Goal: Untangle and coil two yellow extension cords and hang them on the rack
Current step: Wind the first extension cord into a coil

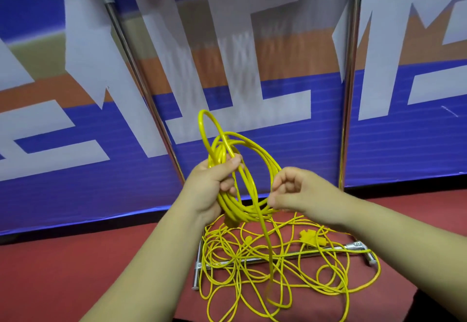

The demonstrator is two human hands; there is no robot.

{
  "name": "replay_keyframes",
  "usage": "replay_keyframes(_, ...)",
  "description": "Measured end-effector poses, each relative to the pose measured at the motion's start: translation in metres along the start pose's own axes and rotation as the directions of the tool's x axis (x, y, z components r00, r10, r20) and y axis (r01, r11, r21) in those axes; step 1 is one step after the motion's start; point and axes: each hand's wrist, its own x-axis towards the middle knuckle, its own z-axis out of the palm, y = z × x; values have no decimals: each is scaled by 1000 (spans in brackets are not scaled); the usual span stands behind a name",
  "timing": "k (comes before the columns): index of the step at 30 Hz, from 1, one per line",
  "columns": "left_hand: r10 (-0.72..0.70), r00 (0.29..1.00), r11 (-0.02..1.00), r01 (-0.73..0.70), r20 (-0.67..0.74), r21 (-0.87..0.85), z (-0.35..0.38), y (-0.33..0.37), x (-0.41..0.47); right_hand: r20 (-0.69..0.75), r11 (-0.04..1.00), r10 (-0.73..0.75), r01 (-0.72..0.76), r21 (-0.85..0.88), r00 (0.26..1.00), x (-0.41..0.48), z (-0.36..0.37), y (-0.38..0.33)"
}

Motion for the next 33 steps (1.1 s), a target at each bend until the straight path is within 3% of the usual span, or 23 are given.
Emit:
replay_keyframes(3,37,998,996,-42,-59,-83,-9,9,2,94,1000,10,-8,-23,995,1,12,8)
replay_keyframes(10,67,986,957,-106,-150,-269,-27,15,7,137,997,30,-20,-76,990,6,41,22)
replay_keyframes(15,64,976,952,-122,-207,-280,-46,15,12,169,992,38,-17,-126,985,10,51,22)
replay_keyframes(19,18,960,974,-80,-279,-212,-65,9,17,187,997,69,-64,-31,980,13,47,16)
replay_keyframes(21,-21,948,994,-14,-317,-106,-72,3,17,102,994,78,-85,68,992,16,43,13)
replay_keyframes(23,-73,942,997,70,-328,-21,-75,-4,15,-51,978,102,-91,188,993,22,37,11)
replay_keyframes(25,-128,951,991,133,-281,-2,-73,-5,10,-232,978,106,-60,200,967,29,28,10)
replay_keyframes(29,-173,983,984,169,-64,-59,-62,10,-1,-489,998,5,-38,-56,872,40,5,24)
replay_keyframes(33,-190,973,962,211,130,-172,-52,24,-11,-442,877,-187,-54,-478,877,40,-3,31)
